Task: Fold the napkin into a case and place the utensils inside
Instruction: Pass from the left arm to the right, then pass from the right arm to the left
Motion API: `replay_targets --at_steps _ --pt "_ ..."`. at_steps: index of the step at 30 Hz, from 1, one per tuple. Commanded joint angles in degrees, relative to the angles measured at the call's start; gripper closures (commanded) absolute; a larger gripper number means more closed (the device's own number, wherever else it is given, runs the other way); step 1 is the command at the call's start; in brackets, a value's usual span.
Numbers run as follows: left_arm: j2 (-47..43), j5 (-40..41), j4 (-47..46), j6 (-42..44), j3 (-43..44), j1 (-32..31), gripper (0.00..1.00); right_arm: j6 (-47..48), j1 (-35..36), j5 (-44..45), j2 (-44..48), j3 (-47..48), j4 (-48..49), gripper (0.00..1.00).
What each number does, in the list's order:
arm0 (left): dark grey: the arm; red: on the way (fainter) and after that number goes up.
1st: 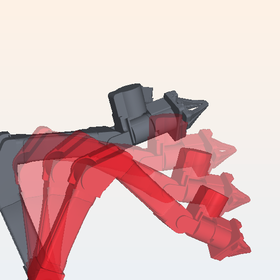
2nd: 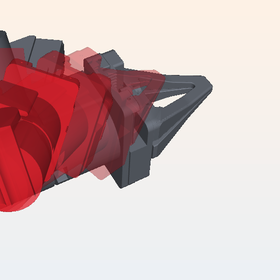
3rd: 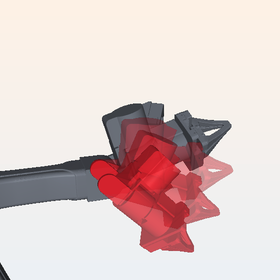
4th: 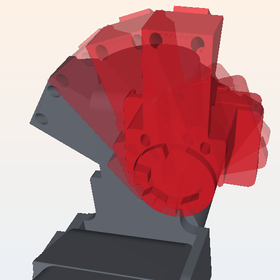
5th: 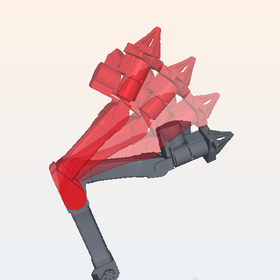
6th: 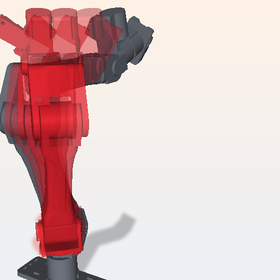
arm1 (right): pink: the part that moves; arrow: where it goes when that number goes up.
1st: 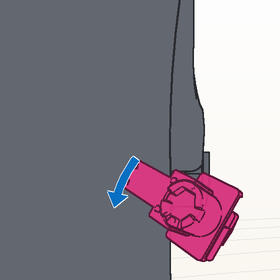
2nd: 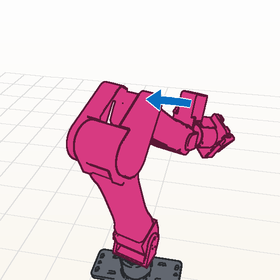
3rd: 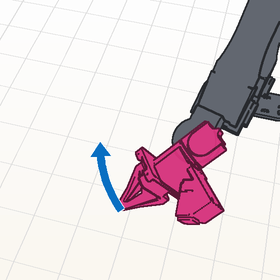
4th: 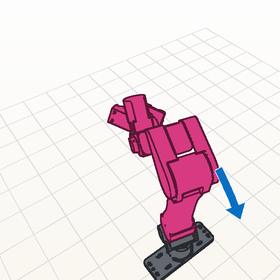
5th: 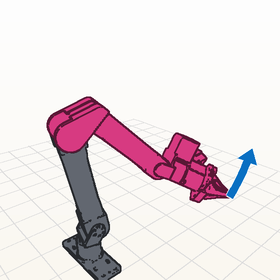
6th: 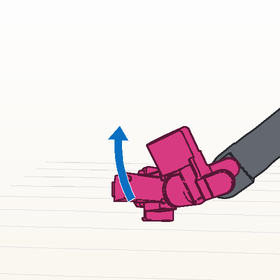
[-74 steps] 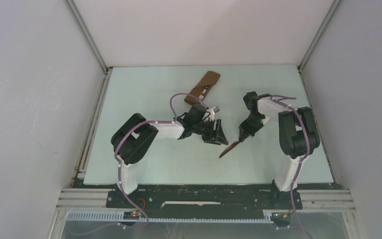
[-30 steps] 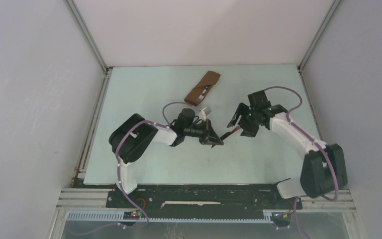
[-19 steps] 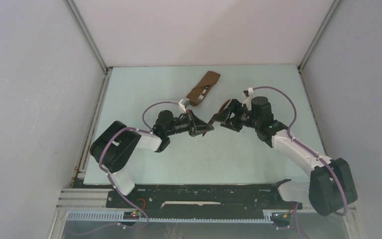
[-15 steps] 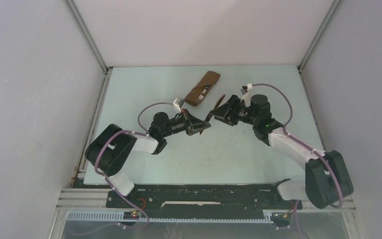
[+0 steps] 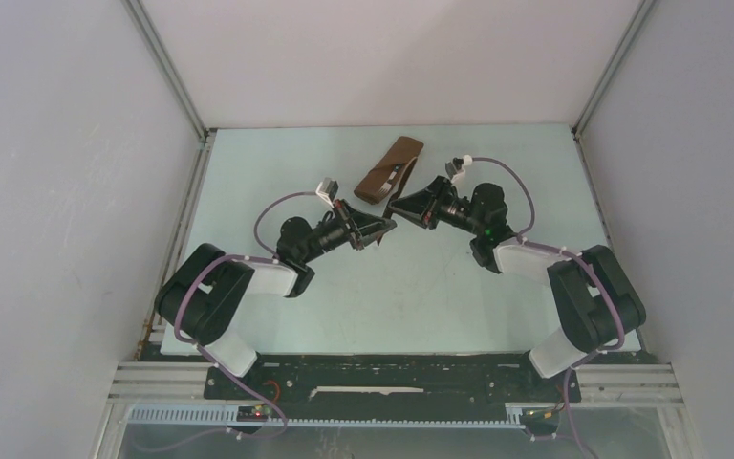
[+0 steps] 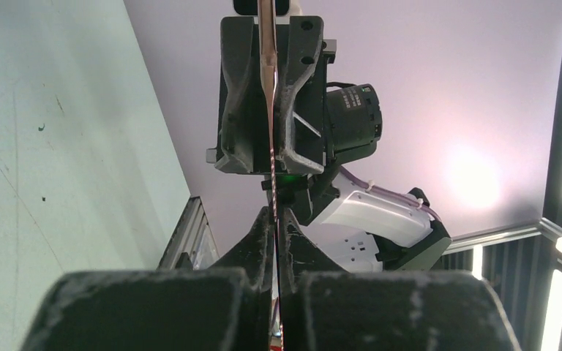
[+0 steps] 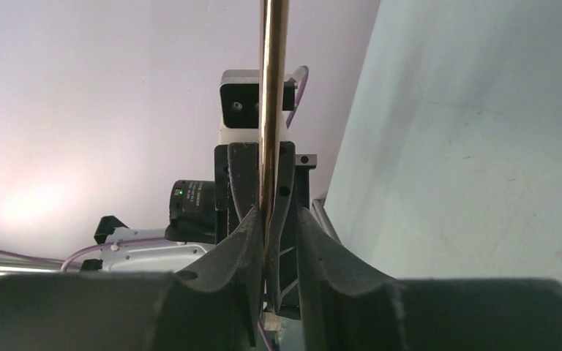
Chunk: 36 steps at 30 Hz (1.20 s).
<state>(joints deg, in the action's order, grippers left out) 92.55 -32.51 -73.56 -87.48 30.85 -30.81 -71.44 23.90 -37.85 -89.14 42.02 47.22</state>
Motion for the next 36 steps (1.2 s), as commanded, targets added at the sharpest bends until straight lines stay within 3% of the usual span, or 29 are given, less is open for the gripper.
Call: replay_targets --at_steps 1,5,8,12,14,23,25,27,28,30,32,36 --pt "-1.1 1.17 -6.16 -0.71 0.93 0.18 1.0 -5.1 1.87 -1.89 -2.83 0.04 10.15 0.73" --pt "-0.63 1.73 -6.16 -0.84 1.36 0.31 1.0 -6.99 2.5 -1.89 -4.17 0.08 12.83 0.83" --pt "-0.4 1.34 -6.01 -0.92 1.42 0.35 0.97 -10.03 2.27 -2.34 -6.0 0.45 19.07 1.0" --pt "-2.48 2.17 -5.42 -0.5 -1.83 1.1 0.46 -11.68 0.9 -3.15 -7.39 0.52 21.93 1.0" --pt "-4.14 1.13 -4.54 0.79 -2.87 1.5 0.43 -12.04 0.33 -4.12 -7.9 0.53 22.87 1.0" --pt "-3.08 -0.42 -4.48 0.35 -3.57 0.92 0.67 -11.52 -0.17 -4.45 -7.43 0.69 22.68 1.0" --pt "-3.06 -0.63 -4.49 0.45 -3.31 0.68 0.78 -10.88 -0.13 -4.34 -7.18 0.77 21.9 1.0" --pt "-3.21 -0.48 -4.32 0.91 -3.57 0.64 0.97 -9.6 -0.08 -4.17 -6.56 0.94 19.41 1.0" --pt "-3.25 -0.44 -4.19 1.17 -3.68 0.83 1.0 -9.06 0.07 -4.24 -6.15 0.96 17.88 0.94" --pt "-3.18 -0.94 -4.15 1.76 -3.19 1.29 1.0 -8.27 0.62 -3.98 -4.93 0.11 15.85 0.73" --pt "-3.09 -1.07 -4.12 2.22 -2.46 1.45 1.0 -8.05 1.52 -2.5 -3.45 -1.36 13.84 0.65" --pt "-2.51 -1.17 -4.08 2.58 -1.72 1.52 1.0 -9.36 3.47 -1.56 -3.51 -3.08 14.82 0.65"
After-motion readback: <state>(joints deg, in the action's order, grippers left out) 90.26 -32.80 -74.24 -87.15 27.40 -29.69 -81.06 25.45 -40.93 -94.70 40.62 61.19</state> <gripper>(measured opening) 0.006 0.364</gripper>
